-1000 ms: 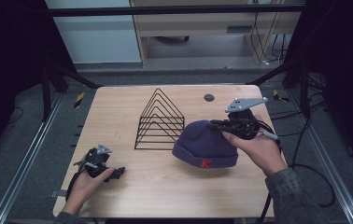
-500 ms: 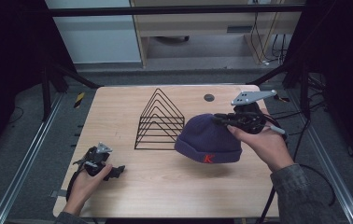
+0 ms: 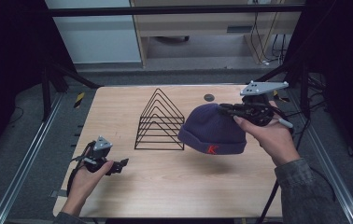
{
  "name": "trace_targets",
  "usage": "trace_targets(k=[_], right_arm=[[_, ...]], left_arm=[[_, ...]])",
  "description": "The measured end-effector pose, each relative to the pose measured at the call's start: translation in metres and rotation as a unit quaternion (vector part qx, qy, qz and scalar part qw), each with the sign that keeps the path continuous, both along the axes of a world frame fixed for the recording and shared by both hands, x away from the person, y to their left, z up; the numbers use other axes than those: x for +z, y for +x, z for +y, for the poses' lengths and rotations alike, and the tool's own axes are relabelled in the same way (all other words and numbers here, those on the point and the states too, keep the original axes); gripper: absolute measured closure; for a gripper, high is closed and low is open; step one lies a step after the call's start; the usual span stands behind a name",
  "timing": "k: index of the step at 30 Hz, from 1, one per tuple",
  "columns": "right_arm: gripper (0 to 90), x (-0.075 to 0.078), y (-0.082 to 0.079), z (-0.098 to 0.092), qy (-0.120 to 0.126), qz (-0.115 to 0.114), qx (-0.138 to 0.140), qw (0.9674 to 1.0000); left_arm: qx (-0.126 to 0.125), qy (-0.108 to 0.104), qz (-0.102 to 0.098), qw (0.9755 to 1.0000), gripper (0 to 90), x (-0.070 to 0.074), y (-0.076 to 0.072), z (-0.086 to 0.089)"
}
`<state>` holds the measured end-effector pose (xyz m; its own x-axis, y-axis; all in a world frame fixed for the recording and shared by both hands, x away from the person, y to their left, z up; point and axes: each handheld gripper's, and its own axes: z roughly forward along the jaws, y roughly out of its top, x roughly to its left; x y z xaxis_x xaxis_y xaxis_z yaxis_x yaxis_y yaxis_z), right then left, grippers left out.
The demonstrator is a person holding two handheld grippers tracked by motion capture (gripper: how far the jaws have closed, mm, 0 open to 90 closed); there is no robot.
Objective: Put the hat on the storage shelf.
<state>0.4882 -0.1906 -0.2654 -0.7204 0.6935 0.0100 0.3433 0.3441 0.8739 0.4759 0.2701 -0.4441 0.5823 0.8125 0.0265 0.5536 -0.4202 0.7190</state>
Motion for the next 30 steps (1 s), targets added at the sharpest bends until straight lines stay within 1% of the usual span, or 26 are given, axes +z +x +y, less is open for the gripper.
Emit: trace_targets(k=[1,4,5,8,11,14,17,20,24,26,27,29,30], right_arm=[[80.6,0.001,0.000,0.000,0.001,0.000,-0.001,1.0000],[80.6,0.007,0.002,0.002,-0.002,-0.006,-0.004,1.0000],[80.7,0.010,0.003,0.003,0.001,-0.006,-0.006,1.0000],[80.7,0.017,0.006,0.006,0.004,-0.013,-0.008,0.9999],[80.7,0.023,0.009,0.009,0.003,-0.016,-0.010,0.9998],[80.7,0.030,0.012,0.013,0.001,-0.022,-0.010,0.9997],[80.7,0.039,0.016,0.017,0.002,-0.028,-0.012,0.9995],[80.7,0.045,0.018,0.020,0.012,-0.031,-0.013,0.9994],[80.7,0.055,0.022,0.023,0.013,-0.038,-0.014,0.9991],[80.7,0.060,0.025,0.025,0.015,-0.042,-0.014,0.9989],[80.7,0.061,0.026,0.026,0.016,-0.044,-0.013,0.9988],[80.7,0.062,0.028,0.030,0.014,-0.047,-0.012,0.9987],[80.7,0.061,0.030,0.031,0.015,-0.045,-0.012,0.9988]], left_arm=[[-0.004,-0.004,-0.009,0.9999,9.2,0.007,0.001,-0.003],[-0.016,-0.018,-0.018,0.9996,9.2,0.022,0.004,-0.008],[-0.019,-0.022,-0.022,0.9993,9.2,0.027,0.004,-0.011],[-0.033,-0.026,-0.033,0.9986,9.2,0.043,0.005,-0.018],[-0.042,-0.035,-0.041,0.9976,9.2,0.058,0.008,-0.023],[-0.049,-0.040,-0.049,0.9968,9.2,0.072,0.015,-0.028],[-0.059,-0.049,-0.054,0.9956,9.1,0.088,0.023,-0.033],[-0.063,-0.055,-0.063,0.9945,9.1,0.104,0.033,-0.038],[-0.072,-0.067,-0.071,0.9926,9.1,0.124,0.045,-0.041],[-0.078,-0.066,-0.077,0.9918,9.1,0.133,0.049,-0.043],[-0.080,-0.066,-0.083,0.9912,9.3,0.137,0.051,-0.043],[-0.077,-0.073,-0.091,0.9902,9.5,0.143,0.055,-0.042],[-0.077,-0.075,-0.093,0.9898,9.8,0.145,0.057,-0.042]])
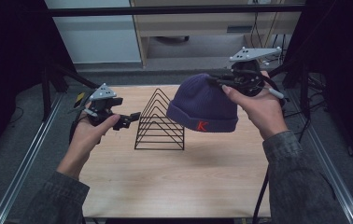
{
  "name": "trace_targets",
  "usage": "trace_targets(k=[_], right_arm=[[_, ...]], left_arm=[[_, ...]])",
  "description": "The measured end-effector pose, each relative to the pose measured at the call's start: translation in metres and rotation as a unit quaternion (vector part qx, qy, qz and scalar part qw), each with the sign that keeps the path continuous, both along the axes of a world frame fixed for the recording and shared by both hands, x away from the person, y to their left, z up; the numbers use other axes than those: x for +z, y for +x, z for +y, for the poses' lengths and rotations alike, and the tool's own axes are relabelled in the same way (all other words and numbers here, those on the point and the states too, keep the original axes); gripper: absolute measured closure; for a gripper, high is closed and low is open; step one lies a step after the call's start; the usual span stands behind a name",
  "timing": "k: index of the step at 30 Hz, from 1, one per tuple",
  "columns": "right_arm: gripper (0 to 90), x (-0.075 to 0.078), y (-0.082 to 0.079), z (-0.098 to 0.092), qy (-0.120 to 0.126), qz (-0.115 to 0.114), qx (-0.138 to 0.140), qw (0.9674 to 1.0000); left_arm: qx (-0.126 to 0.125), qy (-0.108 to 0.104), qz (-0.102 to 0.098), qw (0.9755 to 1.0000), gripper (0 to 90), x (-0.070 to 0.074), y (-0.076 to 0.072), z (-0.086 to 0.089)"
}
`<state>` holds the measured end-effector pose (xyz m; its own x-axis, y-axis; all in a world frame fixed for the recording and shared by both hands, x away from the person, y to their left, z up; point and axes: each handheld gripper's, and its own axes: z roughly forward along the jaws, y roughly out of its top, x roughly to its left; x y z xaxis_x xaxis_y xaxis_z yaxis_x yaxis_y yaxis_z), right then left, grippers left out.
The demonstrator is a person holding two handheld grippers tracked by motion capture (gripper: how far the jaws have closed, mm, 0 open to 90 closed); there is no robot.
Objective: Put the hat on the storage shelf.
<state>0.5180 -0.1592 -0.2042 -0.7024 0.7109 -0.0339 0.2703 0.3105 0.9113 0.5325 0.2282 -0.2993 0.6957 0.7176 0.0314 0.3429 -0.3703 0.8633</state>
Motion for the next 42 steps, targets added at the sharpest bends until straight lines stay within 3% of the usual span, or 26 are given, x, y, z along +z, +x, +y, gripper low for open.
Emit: trace_targets(k=[4,6,10,14,19,23,36,42], right_arm=[[80.7,0.000,0.008,0.003,0.002,0.002,0.001,1.0000],[80.7,0.002,0.013,0.004,0.002,0.002,0.001,1.0000],[80.7,0.010,0.021,0.006,0.009,-0.005,0.002,0.9999],[80.7,0.019,0.026,0.012,0.008,-0.012,0.002,0.9999],[80.7,0.023,0.036,0.024,0.014,-0.011,0.013,0.9998],[80.7,0.026,0.040,0.039,0.015,-0.014,0.024,0.9995],[80.6,0.036,0.052,0.087,0.017,-0.020,0.069,0.9972],[80.6,0.033,0.052,0.101,0.013,-0.016,0.082,0.9964]], left_arm=[[0.001,0.023,-0.009,0.9997,10.8,0.007,0.005,-0.001],[-0.001,0.019,-0.013,0.9997,11.0,0.009,0.007,-0.002],[0.006,0.035,-0.011,0.9993,11.0,0.008,0.013,-0.003],[0.013,0.023,-0.015,0.9995,11.1,0.011,0.015,-0.002],[0.015,0.016,-0.005,0.9997,10.9,0.009,0.017,-0.004],[0.001,0.024,-0.004,0.9997,10.8,0.010,0.016,-0.005],[-0.012,0.009,0.000,0.9999,10.9,0.006,0.020,-0.001],[-0.016,-0.002,0.006,0.9998,10.3,0.003,0.024,0.001]])
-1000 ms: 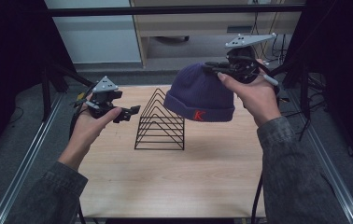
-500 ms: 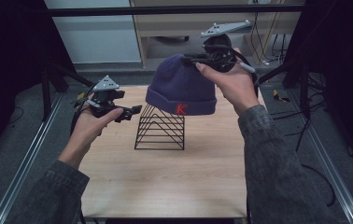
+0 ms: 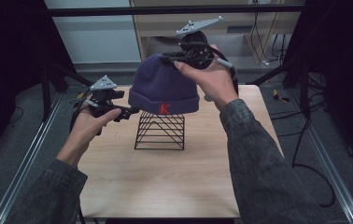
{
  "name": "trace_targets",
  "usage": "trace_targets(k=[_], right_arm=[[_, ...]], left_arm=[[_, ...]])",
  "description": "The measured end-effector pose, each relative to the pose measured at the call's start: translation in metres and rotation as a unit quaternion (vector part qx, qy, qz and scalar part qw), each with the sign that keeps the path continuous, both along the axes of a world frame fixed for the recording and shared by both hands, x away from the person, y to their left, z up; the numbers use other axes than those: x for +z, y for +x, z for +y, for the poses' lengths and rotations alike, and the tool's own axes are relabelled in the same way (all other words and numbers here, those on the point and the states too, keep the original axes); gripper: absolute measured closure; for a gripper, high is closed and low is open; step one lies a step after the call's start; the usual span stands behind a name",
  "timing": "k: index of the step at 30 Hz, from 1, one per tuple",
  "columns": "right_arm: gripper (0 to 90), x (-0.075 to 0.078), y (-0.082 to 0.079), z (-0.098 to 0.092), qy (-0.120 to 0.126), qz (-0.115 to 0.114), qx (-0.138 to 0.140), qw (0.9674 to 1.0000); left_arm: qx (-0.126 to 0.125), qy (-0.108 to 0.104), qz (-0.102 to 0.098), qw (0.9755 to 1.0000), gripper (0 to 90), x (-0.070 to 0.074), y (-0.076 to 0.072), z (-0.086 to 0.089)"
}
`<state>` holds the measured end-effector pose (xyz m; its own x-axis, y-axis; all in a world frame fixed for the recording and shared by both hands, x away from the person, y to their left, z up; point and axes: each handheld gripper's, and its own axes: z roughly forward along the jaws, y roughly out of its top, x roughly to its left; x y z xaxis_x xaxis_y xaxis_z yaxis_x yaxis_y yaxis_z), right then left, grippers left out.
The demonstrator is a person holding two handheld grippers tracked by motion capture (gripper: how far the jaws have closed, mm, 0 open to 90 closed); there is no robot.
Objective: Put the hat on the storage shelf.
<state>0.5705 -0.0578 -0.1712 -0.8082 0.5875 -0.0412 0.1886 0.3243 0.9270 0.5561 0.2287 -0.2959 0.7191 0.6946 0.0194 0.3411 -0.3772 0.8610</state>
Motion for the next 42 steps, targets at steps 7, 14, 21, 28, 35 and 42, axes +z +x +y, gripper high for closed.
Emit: trace_targets(k=[7,14,21,28,35,42], right_arm=[[80.6,-0.006,0.000,0.015,-0.001,0.005,0.015,0.9999],[80.5,-0.009,0.003,0.023,-0.005,0.009,0.019,0.9998],[80.2,-0.013,0.009,0.018,-0.006,0.020,0.005,0.9998],[80.0,-0.022,0.017,0.016,-0.016,0.037,-0.003,0.9992],[79.7,-0.039,0.022,0.021,-0.031,0.052,-0.003,0.9982],[79.7,-0.048,0.022,0.021,-0.039,0.059,0.001,0.9975]], left_arm=[[-0.020,-0.018,0.020,0.9994,10.9,-0.003,0.004,-0.002],[-0.019,0.009,0.015,0.9997,52.8,-0.004,0.004,-0.001],[0.009,0.007,0.012,0.9999,68.0,0.000,0.004,0.002],[0.025,0.008,0.021,0.9994,67.4,-0.003,0.006,0.007],[0.024,0.026,0.028,0.9990,67.6,-0.017,0.005,0.002],[0.023,0.033,0.035,0.9986,67.3,-0.025,0.005,0.003]])
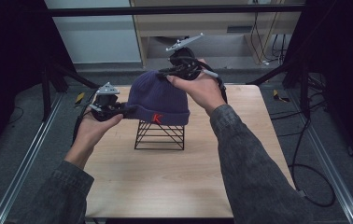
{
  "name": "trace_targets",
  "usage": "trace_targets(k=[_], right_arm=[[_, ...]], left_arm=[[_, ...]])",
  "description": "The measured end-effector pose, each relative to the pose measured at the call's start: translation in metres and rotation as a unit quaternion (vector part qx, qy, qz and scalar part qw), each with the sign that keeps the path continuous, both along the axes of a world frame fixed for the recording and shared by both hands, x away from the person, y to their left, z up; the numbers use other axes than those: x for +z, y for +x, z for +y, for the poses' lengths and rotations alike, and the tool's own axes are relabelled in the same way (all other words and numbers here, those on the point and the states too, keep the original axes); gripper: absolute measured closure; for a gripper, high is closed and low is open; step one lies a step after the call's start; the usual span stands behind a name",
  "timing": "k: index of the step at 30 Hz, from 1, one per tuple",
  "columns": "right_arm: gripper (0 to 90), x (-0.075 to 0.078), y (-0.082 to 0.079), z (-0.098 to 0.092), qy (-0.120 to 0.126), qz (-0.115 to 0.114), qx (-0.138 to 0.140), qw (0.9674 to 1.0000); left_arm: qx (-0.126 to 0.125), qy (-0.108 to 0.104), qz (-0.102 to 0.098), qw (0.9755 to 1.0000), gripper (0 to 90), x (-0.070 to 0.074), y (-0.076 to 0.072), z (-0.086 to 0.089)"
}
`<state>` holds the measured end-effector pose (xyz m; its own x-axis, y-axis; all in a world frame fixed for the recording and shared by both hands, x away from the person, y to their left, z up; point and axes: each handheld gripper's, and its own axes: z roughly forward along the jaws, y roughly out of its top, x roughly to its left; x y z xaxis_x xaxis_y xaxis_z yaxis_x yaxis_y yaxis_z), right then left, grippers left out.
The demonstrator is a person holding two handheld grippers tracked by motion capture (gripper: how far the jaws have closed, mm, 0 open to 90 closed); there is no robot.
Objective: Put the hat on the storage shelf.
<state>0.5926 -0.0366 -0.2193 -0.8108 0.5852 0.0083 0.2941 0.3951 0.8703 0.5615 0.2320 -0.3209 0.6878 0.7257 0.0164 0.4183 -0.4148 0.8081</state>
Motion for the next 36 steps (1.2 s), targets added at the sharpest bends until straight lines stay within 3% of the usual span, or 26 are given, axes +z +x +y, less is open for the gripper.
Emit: trace_targets(k=[8,12,24,31,36], right_arm=[[79.7,-0.003,-0.007,0.002,-0.007,-0.004,0.008,0.9999],[79.7,-0.008,-0.011,0.002,-0.012,-0.002,0.012,0.9998],[79.8,-0.024,-0.017,0.001,-0.025,0.011,0.010,0.9996],[79.8,-0.033,-0.018,0.005,-0.031,0.017,0.008,0.9993],[79.8,-0.036,-0.018,0.007,-0.037,0.019,0.011,0.9991]], left_arm=[[-0.004,-0.007,-0.002,1.0000,67.2,-0.010,-0.005,0.003],[-0.002,0.001,-0.007,1.0000,67.2,-0.014,-0.010,0.003],[0.006,0.000,0.003,1.0000,66.8,-0.032,-0.011,0.000],[0.003,0.011,0.007,0.9999,66.4,-0.041,-0.012,-0.002],[0.004,0.005,0.014,0.9999,65.8,-0.050,-0.011,-0.001]])
